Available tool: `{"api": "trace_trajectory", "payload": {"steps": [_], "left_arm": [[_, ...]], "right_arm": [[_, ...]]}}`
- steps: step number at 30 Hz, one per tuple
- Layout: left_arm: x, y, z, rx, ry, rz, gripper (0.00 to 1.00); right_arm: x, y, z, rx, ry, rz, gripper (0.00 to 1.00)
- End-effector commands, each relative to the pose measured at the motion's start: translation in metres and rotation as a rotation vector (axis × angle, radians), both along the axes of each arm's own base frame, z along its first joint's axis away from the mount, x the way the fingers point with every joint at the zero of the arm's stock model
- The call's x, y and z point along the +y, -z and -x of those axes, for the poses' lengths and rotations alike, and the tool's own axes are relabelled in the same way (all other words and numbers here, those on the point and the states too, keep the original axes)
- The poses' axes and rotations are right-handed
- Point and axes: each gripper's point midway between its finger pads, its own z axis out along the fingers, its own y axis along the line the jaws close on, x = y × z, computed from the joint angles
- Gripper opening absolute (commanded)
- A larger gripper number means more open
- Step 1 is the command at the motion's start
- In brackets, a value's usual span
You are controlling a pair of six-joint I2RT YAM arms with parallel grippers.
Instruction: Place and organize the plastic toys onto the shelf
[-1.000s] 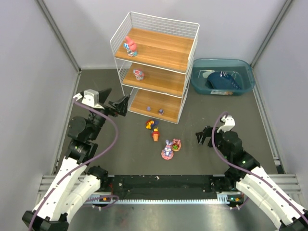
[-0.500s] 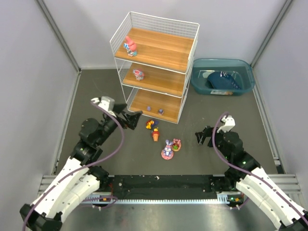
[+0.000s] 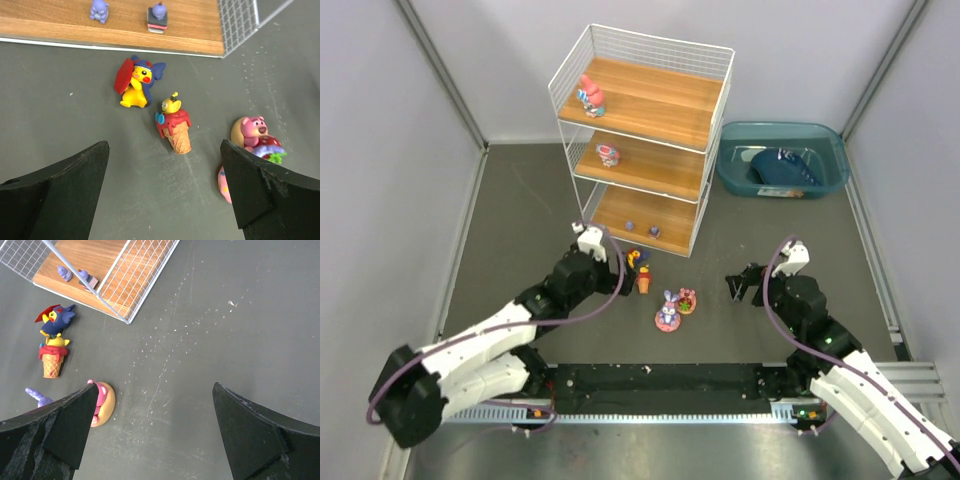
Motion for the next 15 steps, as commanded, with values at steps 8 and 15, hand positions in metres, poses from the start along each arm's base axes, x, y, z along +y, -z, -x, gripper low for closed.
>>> {"api": "trace_trajectory", "payload": {"steps": [8,15], "left_arm": [[-0.024,-0.010,-0.027,0.215,-0.125,-0.071,0.96],[-0.031,0.022,-0.004,0.313,-0.144,-0.145,0.86]], "right_arm": [[0.004,-0.010,-0.002,-0.045,-0.016,-0.017,0.99],[0.005,-0.010,-0.002,-0.046,-0.018,-0.018,0.99]]}}
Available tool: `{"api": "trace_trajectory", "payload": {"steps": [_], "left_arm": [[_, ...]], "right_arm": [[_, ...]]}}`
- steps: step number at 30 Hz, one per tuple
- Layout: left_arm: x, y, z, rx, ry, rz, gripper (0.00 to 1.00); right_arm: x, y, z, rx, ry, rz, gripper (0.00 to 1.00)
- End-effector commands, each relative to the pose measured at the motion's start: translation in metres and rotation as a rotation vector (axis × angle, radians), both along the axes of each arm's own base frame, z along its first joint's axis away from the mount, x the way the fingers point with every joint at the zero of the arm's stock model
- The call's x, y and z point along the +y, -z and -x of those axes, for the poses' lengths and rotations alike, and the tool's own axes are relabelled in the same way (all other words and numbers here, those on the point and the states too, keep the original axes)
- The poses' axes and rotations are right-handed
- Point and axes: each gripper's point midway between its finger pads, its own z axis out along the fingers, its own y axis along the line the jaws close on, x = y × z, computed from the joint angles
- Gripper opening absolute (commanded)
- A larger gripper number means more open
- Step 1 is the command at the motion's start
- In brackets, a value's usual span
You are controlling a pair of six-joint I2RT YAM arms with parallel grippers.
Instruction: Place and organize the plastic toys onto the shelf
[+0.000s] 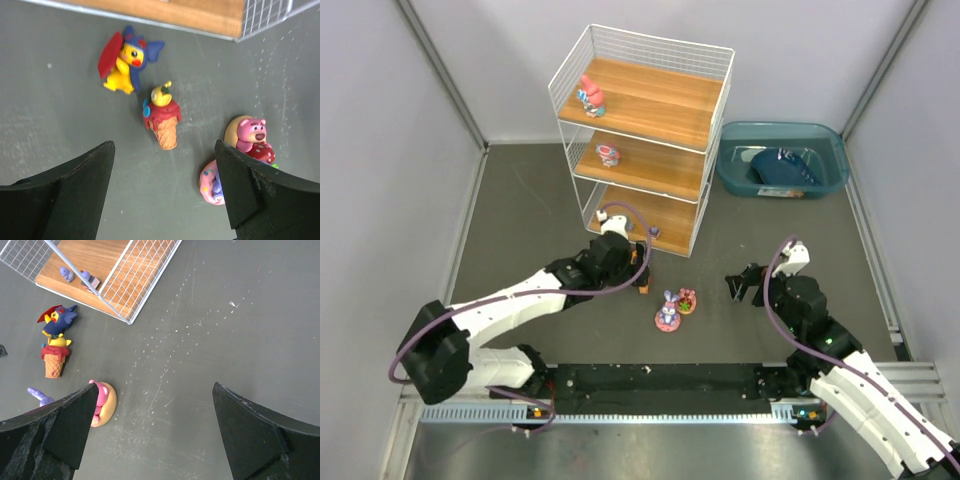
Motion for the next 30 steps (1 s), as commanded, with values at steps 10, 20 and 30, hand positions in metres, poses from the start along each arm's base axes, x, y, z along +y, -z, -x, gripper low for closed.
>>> {"api": "trace_trajectory", "payload": {"steps": [10,20,30], "left_arm": [[-0.015,0.035,0.010,0.083,-0.037,-0.096,0.80],[-0.018,0.044,-0.005,0.061,-0.067,-0.141,0.72],[-0.028,0.049,-0.015,0.062,-0.051,-0.171,0.67]], "right_arm": [[0.004,-0.009,-0.002,-0.043,-0.014,-0.015,0.99],[0.004,-0.010,-0.002,-0.047,-0.016,-0.020,0.99],[0.004,-0.010,-0.001,-0.046,-0.016,-0.019,0.99]]}}
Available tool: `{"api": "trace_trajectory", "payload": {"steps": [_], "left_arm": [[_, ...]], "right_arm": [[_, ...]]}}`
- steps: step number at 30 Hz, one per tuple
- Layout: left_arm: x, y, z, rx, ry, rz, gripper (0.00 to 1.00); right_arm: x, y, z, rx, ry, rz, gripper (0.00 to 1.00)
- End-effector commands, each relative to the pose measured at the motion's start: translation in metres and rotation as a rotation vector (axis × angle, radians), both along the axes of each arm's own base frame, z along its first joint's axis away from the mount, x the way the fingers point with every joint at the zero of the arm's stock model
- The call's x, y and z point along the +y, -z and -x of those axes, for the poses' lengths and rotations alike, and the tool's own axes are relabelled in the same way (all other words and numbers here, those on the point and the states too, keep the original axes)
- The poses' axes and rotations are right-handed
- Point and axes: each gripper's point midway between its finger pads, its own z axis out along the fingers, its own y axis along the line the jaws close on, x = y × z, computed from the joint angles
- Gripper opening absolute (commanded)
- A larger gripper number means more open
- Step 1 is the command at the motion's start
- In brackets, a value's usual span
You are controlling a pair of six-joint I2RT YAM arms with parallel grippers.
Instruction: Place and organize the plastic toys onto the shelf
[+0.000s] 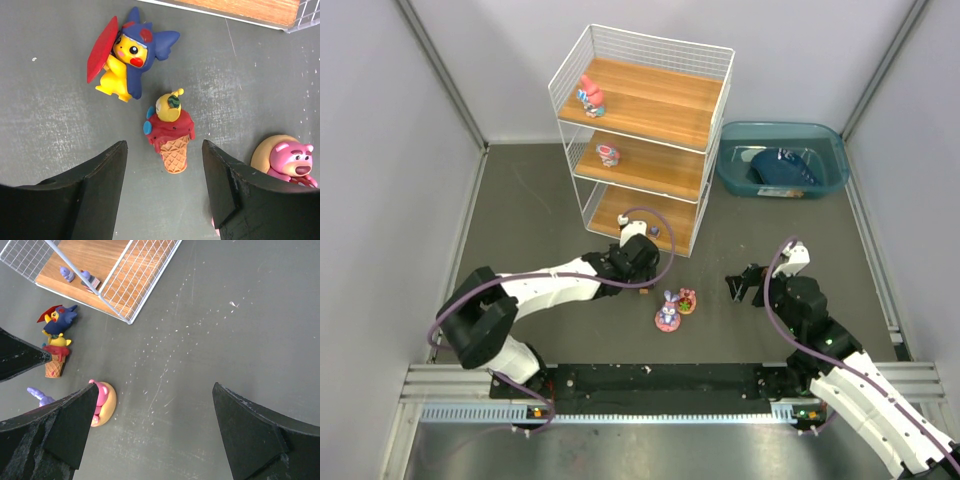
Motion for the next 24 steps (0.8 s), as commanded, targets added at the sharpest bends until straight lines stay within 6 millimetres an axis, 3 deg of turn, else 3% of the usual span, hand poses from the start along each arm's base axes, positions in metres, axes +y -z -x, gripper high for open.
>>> {"api": "trace_trajectory", "payload": {"steps": [1,11,16,20,21,23,24], "left_arm": [[-0.012,-0.009,-0.014,-0.042,0.002,0.014,0.67],[-0.018,0.007,-0.015,-0.013,0.006,-0.002,0.60],[-0.020,0.011,-0.015,-0.008,0.016,0.002,0.49],[-0.025,0.015,-0.010,0.010,0.045,0.029,0.35],[-0.025,0.017,-0.008,0.017,0.049,0.029,0.24],[-0.025,0.019,-0.005,0.024,0.057,0.037,0.15],[-0.025,0.019,-0.003,0.028,0.064,0.046,0.03]], "right_arm": [[0.004,-0.010,-0.002,-0.043,-0.015,-0.016,0.99],[0.004,-0.010,-0.002,-0.044,-0.015,-0.014,0.99],[0.004,-0.010,-0.002,-0.045,-0.016,-0.017,0.99],[0.004,-0.011,-0.002,-0.044,-0.014,-0.018,0.99],[0.004,-0.011,-0.002,-0.045,-0.015,-0.017,0.99],[0.004,-0.011,-0.002,-0.044,-0.016,-0.018,0.99],[0.004,-0.010,-0.002,-0.043,-0.016,-0.017,0.99]]}}
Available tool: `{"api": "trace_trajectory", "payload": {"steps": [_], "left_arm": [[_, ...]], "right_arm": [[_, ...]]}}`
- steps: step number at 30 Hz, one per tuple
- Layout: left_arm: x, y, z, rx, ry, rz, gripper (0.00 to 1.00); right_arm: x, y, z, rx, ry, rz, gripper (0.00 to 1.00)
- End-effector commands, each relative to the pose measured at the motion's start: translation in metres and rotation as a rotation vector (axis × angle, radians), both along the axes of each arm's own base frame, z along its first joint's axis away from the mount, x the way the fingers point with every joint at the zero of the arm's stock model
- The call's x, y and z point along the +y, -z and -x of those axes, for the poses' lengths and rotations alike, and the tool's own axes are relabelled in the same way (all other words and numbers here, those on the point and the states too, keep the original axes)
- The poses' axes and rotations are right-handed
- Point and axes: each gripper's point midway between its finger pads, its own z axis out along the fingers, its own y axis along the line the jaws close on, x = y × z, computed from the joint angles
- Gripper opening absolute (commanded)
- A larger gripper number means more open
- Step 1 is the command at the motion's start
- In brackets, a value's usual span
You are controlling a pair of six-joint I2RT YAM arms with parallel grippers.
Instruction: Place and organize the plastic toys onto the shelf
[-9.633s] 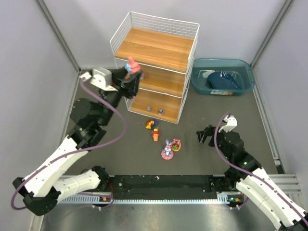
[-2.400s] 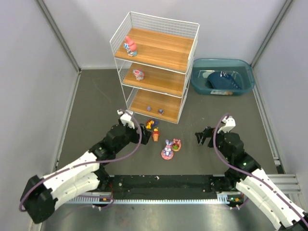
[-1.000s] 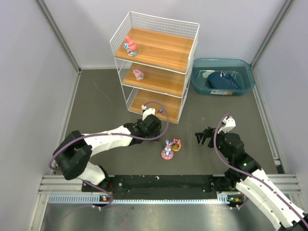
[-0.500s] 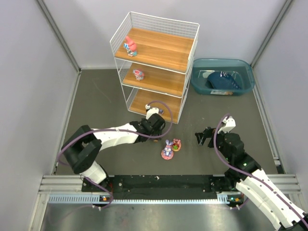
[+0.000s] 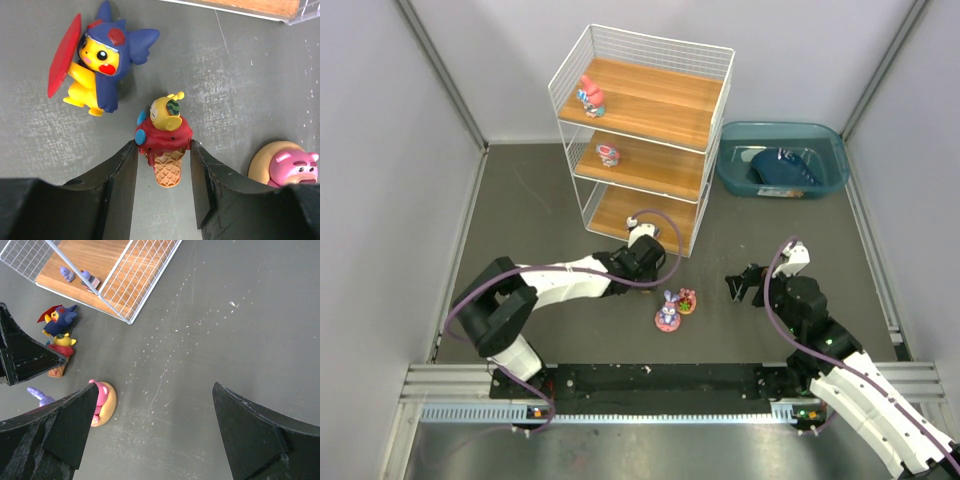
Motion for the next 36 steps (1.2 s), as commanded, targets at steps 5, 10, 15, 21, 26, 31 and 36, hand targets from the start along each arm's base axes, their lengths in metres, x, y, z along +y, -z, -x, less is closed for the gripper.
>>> {"api": "trace_trajectory", "payload": {"steps": [5,10,15,21,26,31,36], "left_arm": [[-0.005,-0.018,0.021,-0.015,0.080,0.137,0.00],[-0.013,-0.065,0.051,-0.111,0.218,0.358,0.00],[0.001,-0.126,0.066,-0.271,0.220,0.576,0.00],[0.009,-0.179,0.070,-0.379,0.189,0.732,0.00],[0.005,-0.200,0.067,-0.408,0.179,0.789,0.00],[0.008,-0.206,0.063,-0.425,0.145,0.801,0.00],[0.011,-0.211,0.062,-0.419,0.101,0.832,0.00]], "right_arm": [[0.004,-0.011,-0.002,-0.045,-0.012,-0.017,0.99],[0.004,-0.013,0.000,-0.052,-0.022,-0.021,0.99],[0.011,-0.039,0.010,-0.117,-0.075,-0.090,0.99],[0.021,-0.089,0.028,-0.149,-0.147,-0.137,0.99],[0.042,-0.109,0.032,-0.125,-0.168,-0.115,0.98],[0.099,-0.115,0.066,-0.168,-0.276,-0.029,0.98],[0.139,-0.117,0.069,-0.154,-0.244,-0.084,0.95]]}}
